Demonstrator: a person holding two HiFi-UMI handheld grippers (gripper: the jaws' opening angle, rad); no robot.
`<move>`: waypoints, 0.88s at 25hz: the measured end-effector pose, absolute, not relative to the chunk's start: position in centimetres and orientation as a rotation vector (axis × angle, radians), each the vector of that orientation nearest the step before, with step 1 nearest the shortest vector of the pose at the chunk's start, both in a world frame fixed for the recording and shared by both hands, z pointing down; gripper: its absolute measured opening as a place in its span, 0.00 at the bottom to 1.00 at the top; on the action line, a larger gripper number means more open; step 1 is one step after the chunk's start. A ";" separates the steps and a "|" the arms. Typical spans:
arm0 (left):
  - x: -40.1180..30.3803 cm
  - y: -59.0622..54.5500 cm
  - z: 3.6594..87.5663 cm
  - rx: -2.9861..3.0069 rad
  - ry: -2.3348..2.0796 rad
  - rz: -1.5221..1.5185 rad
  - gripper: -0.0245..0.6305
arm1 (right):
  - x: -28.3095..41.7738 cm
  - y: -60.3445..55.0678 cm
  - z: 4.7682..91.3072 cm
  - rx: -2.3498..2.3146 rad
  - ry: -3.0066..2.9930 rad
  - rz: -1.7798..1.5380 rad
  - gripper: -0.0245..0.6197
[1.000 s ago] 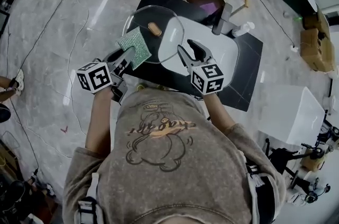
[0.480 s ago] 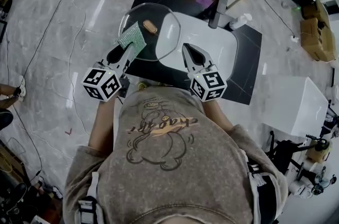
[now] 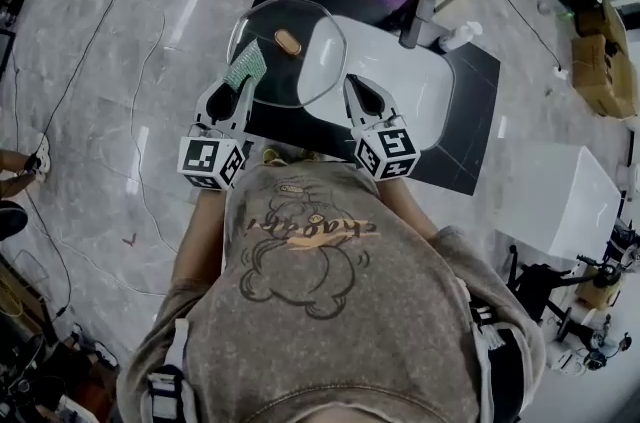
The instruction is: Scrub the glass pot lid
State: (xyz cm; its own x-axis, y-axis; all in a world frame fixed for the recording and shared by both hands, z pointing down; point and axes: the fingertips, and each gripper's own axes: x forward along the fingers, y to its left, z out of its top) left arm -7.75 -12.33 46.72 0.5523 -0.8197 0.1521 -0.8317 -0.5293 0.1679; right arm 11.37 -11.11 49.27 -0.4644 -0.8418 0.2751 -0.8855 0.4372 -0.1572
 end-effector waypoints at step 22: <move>-9.4 -12.5 47.0 2.473 -1.465 0.023 0.17 | 10.8 -11.7 49.1 1.518 -2.567 0.383 0.08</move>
